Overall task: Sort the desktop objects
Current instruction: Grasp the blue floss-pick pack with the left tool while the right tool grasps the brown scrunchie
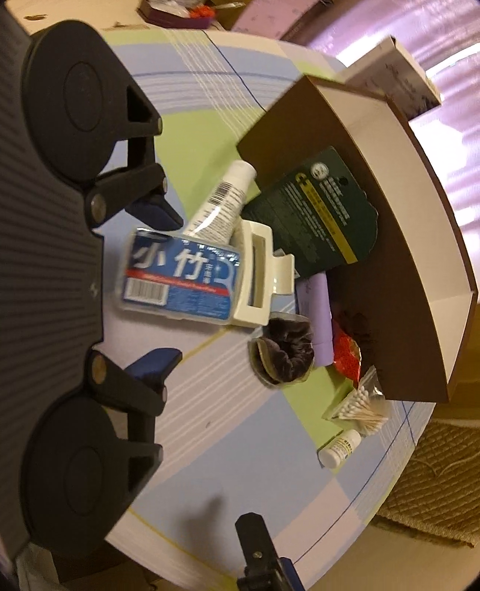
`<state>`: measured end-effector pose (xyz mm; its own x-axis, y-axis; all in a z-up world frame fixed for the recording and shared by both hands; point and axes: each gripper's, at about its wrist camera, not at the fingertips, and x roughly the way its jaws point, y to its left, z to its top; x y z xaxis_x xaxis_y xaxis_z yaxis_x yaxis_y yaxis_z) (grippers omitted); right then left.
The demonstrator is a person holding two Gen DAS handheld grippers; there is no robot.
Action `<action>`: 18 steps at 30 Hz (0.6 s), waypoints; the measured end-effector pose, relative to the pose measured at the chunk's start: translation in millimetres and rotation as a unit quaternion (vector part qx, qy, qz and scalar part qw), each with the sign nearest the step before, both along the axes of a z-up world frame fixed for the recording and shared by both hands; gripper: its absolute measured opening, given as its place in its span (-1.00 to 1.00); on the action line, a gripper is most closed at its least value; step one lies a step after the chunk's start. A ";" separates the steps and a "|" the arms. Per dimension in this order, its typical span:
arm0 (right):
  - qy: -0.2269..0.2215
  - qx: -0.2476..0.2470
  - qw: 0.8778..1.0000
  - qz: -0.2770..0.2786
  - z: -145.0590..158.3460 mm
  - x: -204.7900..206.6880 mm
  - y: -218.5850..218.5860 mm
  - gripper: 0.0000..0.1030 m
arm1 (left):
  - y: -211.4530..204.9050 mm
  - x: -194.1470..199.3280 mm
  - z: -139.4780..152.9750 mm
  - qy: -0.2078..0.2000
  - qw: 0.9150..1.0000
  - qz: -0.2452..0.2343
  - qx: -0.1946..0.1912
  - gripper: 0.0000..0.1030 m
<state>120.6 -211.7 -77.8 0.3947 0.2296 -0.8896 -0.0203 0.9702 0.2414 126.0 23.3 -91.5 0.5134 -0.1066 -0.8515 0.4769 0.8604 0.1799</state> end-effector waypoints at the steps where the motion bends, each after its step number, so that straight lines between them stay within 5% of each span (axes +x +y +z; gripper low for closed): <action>1: 0.002 0.003 1.000 -0.002 -1.4 1.7 0.1 1.00 | 0.1 3.5 -2.0 0.000 1.000 -0.005 0.001 0.23; 7: 0.005 0.007 1.000 0.003 -6.8 12.9 7.7 1.00 | 1.6 12.7 -14.2 0.011 0.999 -0.030 0.012 0.05; 18: -0.014 0.024 0.998 0.048 -2.2 39.2 39.1 1.00 | 45.1 6.2 -11.9 0.057 0.998 -0.017 0.005 0.08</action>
